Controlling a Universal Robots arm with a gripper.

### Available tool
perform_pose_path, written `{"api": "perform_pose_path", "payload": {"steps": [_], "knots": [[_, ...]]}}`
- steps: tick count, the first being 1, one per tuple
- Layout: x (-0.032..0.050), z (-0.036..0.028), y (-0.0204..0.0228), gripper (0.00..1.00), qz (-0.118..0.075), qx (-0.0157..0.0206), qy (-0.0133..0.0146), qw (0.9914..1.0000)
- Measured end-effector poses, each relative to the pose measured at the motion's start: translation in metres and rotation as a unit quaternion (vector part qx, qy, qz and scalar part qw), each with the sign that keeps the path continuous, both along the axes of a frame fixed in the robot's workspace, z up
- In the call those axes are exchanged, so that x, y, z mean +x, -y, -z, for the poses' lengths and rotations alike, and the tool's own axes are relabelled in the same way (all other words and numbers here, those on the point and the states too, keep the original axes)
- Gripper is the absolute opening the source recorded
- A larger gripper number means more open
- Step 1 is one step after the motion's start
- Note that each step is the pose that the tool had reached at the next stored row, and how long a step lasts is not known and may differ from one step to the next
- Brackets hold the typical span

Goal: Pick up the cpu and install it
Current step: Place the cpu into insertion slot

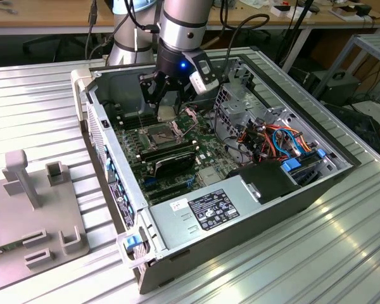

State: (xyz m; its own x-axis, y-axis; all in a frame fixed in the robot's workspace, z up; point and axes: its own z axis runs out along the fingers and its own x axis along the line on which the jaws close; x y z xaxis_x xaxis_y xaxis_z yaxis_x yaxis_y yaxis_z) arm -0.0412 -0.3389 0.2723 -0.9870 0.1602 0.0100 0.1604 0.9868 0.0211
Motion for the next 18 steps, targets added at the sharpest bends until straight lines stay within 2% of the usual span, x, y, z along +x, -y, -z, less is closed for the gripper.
{"api": "perform_pose_path", "payload": {"steps": [3,7,18], "knots": [[0.0,0.0,0.0,0.55,0.002,0.0,0.0,1.0],[0.0,0.0001,0.0,0.55,0.018,0.0,0.0,0.99983],[0.0,0.0001,0.0,0.55,0.024,0.0,0.0,0.99972]]}}
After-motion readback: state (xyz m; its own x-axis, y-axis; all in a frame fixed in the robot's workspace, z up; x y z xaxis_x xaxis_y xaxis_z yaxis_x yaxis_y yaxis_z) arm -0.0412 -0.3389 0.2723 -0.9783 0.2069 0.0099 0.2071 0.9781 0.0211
